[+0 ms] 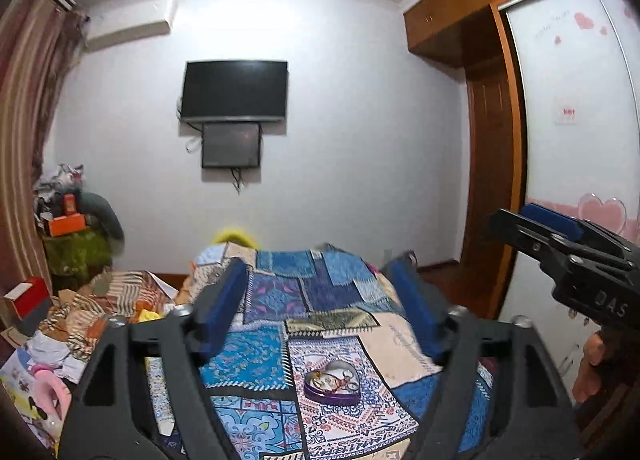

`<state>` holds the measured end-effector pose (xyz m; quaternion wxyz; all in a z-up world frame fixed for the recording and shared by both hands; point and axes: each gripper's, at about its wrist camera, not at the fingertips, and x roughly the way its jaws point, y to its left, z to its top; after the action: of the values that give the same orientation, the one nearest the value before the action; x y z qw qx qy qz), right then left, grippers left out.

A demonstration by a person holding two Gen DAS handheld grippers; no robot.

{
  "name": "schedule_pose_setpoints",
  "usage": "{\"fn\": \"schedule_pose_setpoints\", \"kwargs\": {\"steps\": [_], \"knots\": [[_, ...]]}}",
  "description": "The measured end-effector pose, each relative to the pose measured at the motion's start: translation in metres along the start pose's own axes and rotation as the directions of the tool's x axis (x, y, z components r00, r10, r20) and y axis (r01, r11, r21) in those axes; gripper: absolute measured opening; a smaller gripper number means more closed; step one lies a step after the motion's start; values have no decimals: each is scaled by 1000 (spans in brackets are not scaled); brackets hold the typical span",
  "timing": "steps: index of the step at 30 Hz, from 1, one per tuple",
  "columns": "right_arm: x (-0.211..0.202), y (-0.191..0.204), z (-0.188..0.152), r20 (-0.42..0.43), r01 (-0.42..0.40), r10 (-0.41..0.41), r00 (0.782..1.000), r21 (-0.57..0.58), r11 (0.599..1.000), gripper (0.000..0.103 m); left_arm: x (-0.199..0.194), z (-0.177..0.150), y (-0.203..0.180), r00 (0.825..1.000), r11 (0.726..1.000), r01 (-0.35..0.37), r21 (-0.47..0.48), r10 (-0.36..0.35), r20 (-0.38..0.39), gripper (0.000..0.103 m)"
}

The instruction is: Organize jewelry

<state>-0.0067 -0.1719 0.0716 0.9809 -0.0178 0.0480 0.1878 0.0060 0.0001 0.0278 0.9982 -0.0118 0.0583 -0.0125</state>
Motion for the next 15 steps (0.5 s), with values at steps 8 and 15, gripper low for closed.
{"fn": "schedule_pose_setpoints", "kwargs": {"steps": [8,15], "knots": [[-2,2,-5,16,65,-66,998,16,998,102,-8,-5,7,999,998,-49,-38,49,9,97],[-3,2,-7,-6,65,-65,998,12,998,102,-16,-8,4,998,998,-56,-33,56,4,97]]}}
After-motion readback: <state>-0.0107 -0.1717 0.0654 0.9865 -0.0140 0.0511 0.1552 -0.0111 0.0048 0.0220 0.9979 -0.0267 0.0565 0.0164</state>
